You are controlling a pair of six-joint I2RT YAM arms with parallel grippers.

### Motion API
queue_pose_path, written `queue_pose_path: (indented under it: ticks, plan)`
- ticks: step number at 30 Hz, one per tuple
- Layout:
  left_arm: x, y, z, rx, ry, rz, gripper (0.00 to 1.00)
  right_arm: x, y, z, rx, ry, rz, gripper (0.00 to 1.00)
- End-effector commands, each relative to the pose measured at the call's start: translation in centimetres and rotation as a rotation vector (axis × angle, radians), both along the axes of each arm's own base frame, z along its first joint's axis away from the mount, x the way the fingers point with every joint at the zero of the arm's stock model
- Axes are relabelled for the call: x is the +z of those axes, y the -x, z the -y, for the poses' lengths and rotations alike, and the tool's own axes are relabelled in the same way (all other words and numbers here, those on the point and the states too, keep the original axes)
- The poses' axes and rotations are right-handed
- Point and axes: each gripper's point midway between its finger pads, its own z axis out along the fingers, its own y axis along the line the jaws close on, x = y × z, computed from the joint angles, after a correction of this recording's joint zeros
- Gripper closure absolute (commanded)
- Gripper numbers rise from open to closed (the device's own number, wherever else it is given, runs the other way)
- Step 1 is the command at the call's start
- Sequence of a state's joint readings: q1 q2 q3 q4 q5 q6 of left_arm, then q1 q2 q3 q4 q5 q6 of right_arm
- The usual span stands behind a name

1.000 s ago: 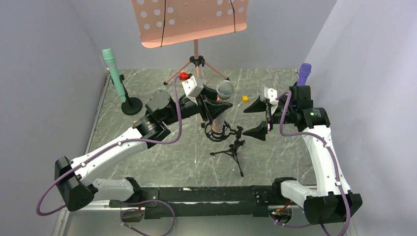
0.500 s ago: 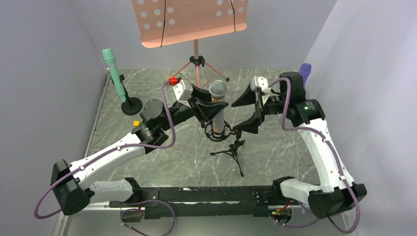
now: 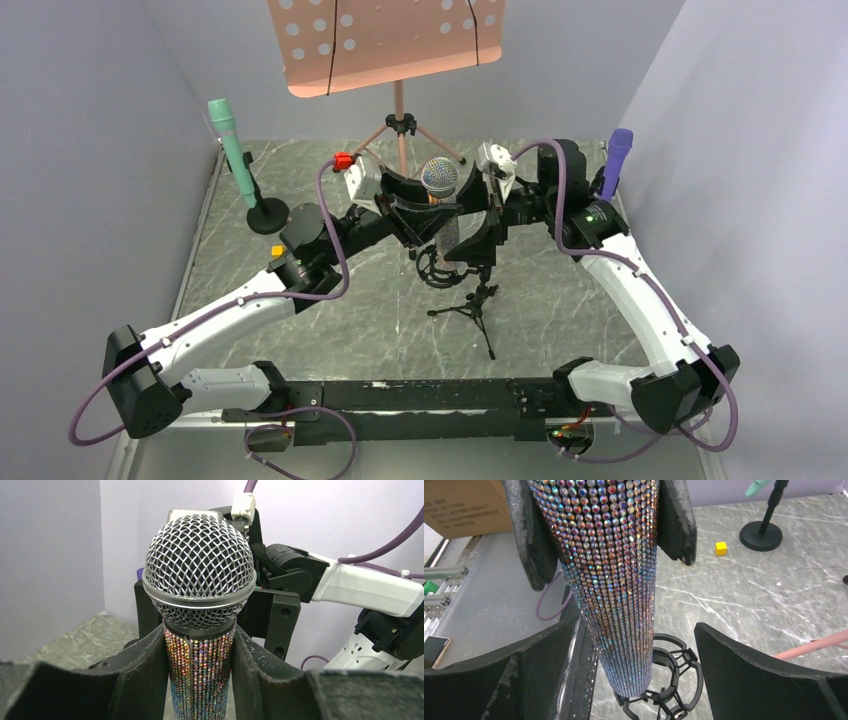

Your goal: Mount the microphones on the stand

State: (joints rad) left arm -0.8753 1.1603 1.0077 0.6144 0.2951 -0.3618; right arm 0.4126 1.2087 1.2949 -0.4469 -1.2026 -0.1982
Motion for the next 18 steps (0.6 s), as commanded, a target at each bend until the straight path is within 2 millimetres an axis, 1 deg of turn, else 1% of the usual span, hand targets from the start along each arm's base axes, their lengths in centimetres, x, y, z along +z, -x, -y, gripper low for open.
queue_pose_path:
  ticks: [1, 3, 7, 9, 11, 15, 17, 18]
  plan:
    - [3.7, 1.2, -0.6, -0.030, 0.069, 0.056, 1.00, 1.8, 0.2, -0.9, 0.005, -0.032, 0.014, 0.02]
    - [3.5, 1.2, -0.6, -0.034, 0.069, 0.052, 1.00, 1.8, 0.3, -1.3, 0.018, -0.044, -0.017, 0.04]
    - [3.4, 1.2, -0.8, -0.028, 0.075, 0.052, 1.00, 1.5, 0.8, -1.6, 0.039, -0.077, -0.097, 0.20]
    - [3.5, 1.3, -0.9, -0.027, 0.076, 0.054, 1.00, 1.3, 0.9, -1.6, 0.039, -0.086, -0.120, 0.31]
    - [3.5, 1.4, -1.0, -0.028, 0.077, 0.053, 1.00, 0.9, 1.0, -1.6, 0.038, -0.087, -0.134, 0.44]
    - [3.6, 1.6, -1.1, -0.034, 0.078, 0.047, 1.00, 0.4, 1.1, -1.5, 0.037, -0.087, -0.134, 0.75]
    - [3.4, 1.7, -1.1, -0.043, 0.072, 0.032, 0.97, 0.5, 1.2, -1.5, 0.040, -0.083, -0.129, 0.85]
    - [3.2, 1.7, -1.1, -0.045, 0.066, 0.021, 0.91, 0.5, 1.2, -1.5, 0.040, -0.080, -0.125, 0.88]
